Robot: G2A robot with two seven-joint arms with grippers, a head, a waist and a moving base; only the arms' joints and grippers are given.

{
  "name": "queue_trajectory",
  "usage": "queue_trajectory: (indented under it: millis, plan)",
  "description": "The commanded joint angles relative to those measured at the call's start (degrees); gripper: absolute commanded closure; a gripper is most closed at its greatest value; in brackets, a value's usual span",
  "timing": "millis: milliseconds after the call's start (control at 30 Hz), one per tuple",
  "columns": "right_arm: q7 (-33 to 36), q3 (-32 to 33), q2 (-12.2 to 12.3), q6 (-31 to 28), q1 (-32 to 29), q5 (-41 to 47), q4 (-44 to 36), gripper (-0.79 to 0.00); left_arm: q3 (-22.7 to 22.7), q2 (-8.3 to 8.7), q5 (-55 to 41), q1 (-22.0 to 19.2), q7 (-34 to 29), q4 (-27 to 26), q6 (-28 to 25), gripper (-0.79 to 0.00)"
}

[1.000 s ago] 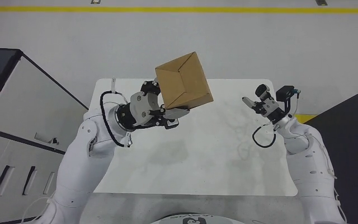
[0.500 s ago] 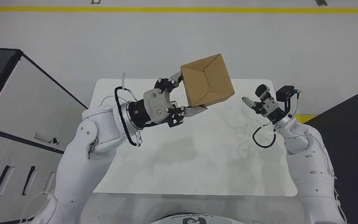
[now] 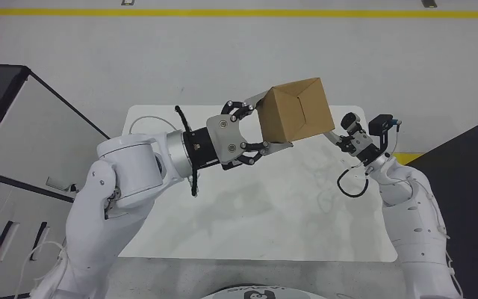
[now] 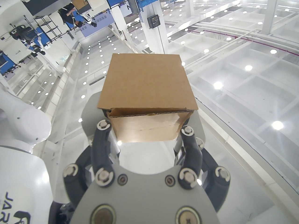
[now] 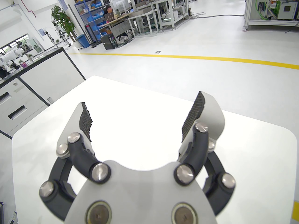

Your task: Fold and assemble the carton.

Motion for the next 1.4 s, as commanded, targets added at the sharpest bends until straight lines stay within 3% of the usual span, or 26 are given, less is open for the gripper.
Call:
queue_trajectory:
  millis: [0, 300, 600, 800, 1100, 1233, 1367]
  plan:
    - [0.00, 0.00, 0.00, 0.00, 0.00, 0.00, 0.00, -0.785, 0.51, 0.13, 3.29, -0.21, 2.13, -1.53, 0.75, 0.000]
    - [0.00, 0.00, 0.00, 0.00, 0.00, 0.00, 0.00, -0.785, 4.99, 0.14, 4.55, -7.52, 25.42, -7.49, -3.02, 0.000]
    - [0.00, 0.00, 0.00, 0.00, 0.00, 0.00, 0.00, -0.785, 8.97, -0.77, 2.84, -17.59, 32.80, -7.49, -6.05, 0.000]
    - [0.00, 0.00, 0.00, 0.00, 0.00, 0.00, 0.00, -0.785, 10.97, -1.13, 3.56, -21.82, 36.41, -7.49, -6.39, 0.000]
    - [0.00, 0.00, 0.00, 0.00, 0.00, 0.00, 0.00, -0.785, 12.33, -1.46, 3.18, -25.01, 39.00, -7.49, -7.45, 0.000]
    - [0.00, 0.00, 0.00, 0.00, 0.00, 0.00, 0.00, -0.785, 11.70, -1.48, 0.28, -24.04, 36.54, -7.49, -8.35, 0.000]
    - [0.00, 0.00, 0.00, 0.00, 0.00, 0.00, 0.00, -0.785, 8.79, -1.15, -7.21, -18.56, 32.35, -7.45, -11.85, 0.000]
